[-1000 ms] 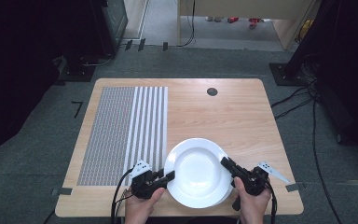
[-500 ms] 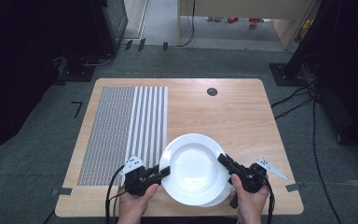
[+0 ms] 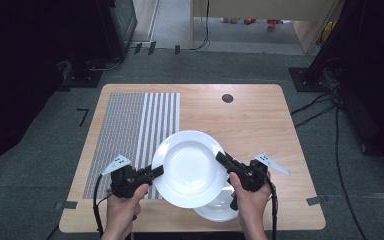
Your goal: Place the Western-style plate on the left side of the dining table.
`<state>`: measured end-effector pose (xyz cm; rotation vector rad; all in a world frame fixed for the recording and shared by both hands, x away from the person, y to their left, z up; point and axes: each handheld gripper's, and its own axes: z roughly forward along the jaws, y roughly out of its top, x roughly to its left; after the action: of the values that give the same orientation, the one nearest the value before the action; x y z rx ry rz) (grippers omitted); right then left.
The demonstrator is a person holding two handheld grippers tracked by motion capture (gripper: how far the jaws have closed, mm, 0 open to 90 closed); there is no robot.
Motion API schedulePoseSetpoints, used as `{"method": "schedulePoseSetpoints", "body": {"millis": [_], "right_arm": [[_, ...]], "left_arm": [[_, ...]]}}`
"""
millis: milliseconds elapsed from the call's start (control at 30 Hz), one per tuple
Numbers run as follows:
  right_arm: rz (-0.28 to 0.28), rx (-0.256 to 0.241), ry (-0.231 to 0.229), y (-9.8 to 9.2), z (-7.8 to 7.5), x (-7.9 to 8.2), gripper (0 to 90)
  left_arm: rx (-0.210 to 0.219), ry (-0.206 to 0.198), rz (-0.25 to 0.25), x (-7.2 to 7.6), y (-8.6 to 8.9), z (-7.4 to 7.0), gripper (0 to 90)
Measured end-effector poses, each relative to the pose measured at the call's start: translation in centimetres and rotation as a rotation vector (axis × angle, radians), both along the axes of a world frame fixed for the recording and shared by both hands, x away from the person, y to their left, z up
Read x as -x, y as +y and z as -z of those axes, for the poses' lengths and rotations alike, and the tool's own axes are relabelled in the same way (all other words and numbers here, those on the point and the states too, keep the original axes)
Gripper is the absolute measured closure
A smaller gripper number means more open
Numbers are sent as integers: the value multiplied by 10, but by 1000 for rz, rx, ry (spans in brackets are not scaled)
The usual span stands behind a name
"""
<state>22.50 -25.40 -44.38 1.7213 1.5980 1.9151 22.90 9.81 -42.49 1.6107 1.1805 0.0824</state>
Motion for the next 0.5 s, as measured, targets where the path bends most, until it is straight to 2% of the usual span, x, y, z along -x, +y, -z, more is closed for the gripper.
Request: {"method": "schedulePoseSetpoints", "body": {"millis": [33,100,233,333,500], "right_arm": [[-11,4,-7,10,-6,-8,773],[-12,4,-7,14,-8,-10,772],[-28,10,-4,37,-17,-26,764],[-36,12,-3,53,-21,-37,763],[-54,10,8,82,-25,-57,761]], "left_arm": [[4,-1,-5,-2,6,-3,703],[12,-6,-13,-7,17,-9,704],[10,-11,-34,-15,37,-19,709],[11,-11,-50,-23,52,-23,710],[46,-6,-96,-38,81,-26,723]]}}
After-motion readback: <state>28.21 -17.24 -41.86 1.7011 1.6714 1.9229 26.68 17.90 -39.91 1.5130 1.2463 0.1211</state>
